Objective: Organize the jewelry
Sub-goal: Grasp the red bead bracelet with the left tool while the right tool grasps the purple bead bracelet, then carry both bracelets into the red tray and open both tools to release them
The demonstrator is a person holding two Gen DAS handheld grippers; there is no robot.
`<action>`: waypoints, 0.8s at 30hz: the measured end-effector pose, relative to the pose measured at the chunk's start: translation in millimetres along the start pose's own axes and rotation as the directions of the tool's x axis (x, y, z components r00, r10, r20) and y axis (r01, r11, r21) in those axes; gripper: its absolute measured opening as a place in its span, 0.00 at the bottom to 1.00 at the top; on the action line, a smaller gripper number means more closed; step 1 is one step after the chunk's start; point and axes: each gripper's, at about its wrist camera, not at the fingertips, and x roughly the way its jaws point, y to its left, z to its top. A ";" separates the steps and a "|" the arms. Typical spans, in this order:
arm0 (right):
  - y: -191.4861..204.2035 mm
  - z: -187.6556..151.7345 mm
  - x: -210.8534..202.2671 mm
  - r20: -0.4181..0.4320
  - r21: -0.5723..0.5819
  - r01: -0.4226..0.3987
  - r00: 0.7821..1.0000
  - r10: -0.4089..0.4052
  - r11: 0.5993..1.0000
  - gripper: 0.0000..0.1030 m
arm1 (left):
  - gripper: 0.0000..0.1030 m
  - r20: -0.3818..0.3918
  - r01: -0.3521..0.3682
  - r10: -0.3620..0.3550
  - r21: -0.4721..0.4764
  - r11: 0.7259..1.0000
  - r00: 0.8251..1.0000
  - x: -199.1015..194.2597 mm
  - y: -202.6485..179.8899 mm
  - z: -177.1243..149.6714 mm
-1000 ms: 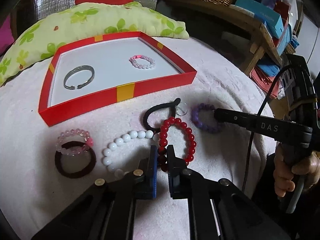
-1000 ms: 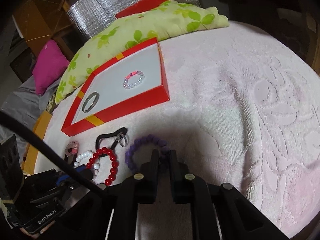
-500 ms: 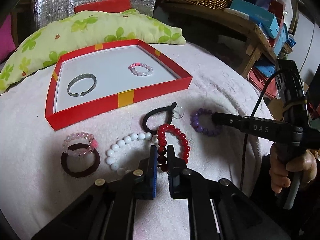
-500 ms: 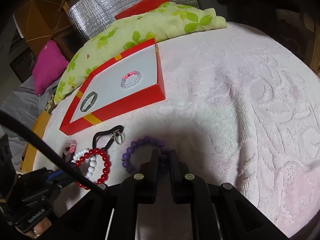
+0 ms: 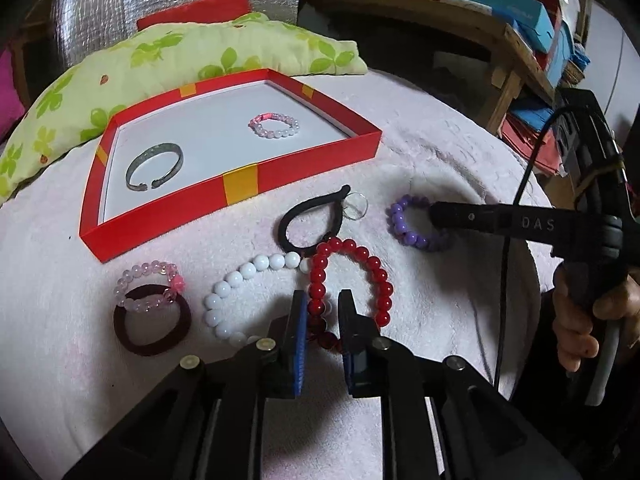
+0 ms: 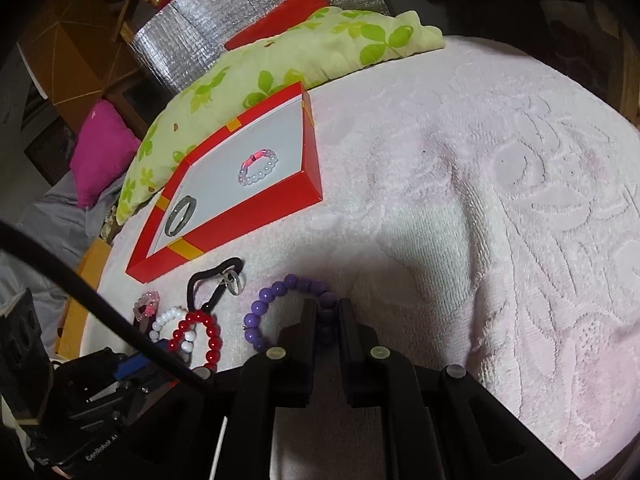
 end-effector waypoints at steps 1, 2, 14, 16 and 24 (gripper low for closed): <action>1.0 -0.2 0.0 0.002 -0.005 0.003 1.000 -0.003 1.000 0.14 | 0.14 0.007 0.001 -0.001 0.004 1.000 1.000 -0.9 -0.2 -0.5; 2.8 -0.8 -0.2 0.004 -0.013 0.006 1.000 -0.006 1.000 0.16 | 0.12 0.011 0.004 -0.004 0.006 1.000 1.000 -1.4 -0.1 -0.5; 28.5 -8.8 -0.1 0.055 -0.159 0.054 0.997 -0.046 0.986 0.10 | 0.09 0.138 0.113 -0.108 -0.027 0.993 0.984 -24.0 15.4 0.7; 30.3 -8.4 -3.8 0.083 -0.161 0.059 0.996 -0.046 0.985 0.10 | 0.09 0.165 0.144 -0.134 -0.048 0.988 0.977 -29.1 19.8 2.6; 35.8 -9.9 -22.0 0.164 -0.184 0.030 0.987 0.001 0.982 0.10 | 0.09 0.271 0.175 -0.144 -0.091 0.980 0.952 -54.9 37.6 9.4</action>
